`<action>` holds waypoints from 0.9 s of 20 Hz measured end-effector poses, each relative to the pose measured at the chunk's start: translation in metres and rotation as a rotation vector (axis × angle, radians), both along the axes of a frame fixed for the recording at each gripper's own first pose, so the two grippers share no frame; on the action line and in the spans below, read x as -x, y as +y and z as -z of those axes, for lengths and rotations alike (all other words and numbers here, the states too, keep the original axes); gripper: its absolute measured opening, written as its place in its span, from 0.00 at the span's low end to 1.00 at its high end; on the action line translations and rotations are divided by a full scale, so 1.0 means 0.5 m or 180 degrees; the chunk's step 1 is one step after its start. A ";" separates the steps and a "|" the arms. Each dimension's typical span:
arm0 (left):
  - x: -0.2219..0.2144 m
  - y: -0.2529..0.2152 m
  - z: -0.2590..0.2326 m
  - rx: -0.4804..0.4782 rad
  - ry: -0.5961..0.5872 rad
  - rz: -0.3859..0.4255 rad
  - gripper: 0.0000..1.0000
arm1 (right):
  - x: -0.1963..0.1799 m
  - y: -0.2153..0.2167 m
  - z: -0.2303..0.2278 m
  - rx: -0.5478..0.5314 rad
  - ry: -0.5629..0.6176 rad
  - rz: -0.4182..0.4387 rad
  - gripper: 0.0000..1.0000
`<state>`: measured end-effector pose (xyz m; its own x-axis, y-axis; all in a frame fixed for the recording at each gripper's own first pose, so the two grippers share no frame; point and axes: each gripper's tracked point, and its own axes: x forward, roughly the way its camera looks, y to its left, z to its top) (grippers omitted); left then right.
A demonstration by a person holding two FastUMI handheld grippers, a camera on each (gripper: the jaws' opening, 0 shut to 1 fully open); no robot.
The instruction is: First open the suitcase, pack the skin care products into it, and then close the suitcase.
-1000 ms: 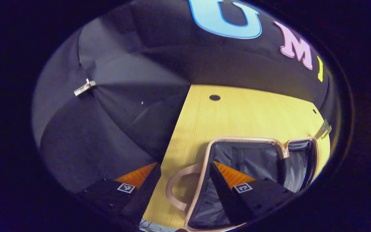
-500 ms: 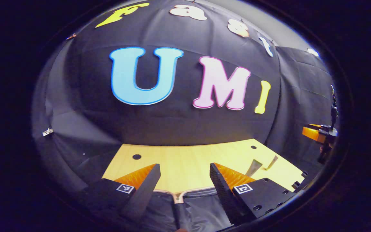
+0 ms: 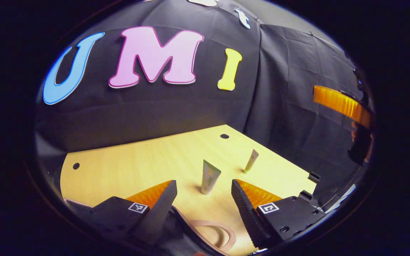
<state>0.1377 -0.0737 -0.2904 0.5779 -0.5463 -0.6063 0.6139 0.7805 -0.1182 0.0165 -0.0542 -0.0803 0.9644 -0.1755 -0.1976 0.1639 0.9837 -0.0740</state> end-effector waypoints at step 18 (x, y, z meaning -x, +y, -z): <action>-0.144 -0.163 0.324 -0.0533 0.0643 -0.0024 0.43 | -0.021 -0.155 0.339 -0.0454 0.0712 0.0012 0.96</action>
